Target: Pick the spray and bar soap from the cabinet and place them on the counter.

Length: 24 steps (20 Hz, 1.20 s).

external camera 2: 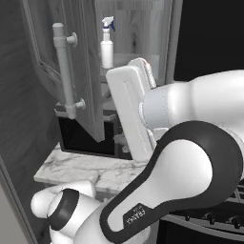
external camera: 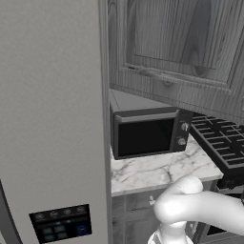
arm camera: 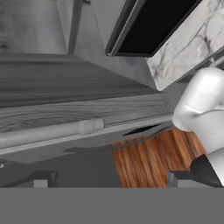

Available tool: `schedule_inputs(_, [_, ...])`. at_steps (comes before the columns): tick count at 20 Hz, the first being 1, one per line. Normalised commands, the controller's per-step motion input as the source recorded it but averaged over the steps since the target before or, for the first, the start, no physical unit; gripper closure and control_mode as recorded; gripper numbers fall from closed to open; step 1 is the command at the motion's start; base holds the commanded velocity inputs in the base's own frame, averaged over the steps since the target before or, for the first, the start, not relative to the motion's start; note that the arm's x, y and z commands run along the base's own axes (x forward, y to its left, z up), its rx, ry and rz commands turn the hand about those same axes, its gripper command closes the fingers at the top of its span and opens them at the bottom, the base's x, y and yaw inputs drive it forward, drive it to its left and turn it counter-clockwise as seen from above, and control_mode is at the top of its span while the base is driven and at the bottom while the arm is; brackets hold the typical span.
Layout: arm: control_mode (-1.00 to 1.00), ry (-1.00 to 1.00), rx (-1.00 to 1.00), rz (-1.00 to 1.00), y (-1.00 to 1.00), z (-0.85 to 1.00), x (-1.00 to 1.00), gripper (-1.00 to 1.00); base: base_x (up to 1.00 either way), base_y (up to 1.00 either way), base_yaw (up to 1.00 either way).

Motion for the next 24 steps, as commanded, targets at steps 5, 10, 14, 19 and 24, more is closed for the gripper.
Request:
schedule_inputs(5, [-1.00, -0.03, 0.05, 0.15, -0.18, -0.09, 0.27, -1.00, 0.00, 0.00, 0.00])
schedule_inputs(10, [-1.00, -0.03, 0.05, 0.13, -0.22, -0.08, 0.24, -1.00, 0.00, 0.00, 0.00])
schedule_inputs(14, [-1.00, -0.01, 0.05, 0.12, -0.20, -0.04, 0.25, -1.00, 0.00, 0.00, 0.00])
schedule_inputs(19, [-1.00, 0.00, 0.02, 0.05, -0.04, 0.00, 0.29, -1.00, 0.00, 0.00, 0.00])
schedule_inputs(24, [-1.00, 0.01, 0.00, -0.02, 0.00, 0.00, 0.27, -1.00, 0.00, 0.00, 0.00])
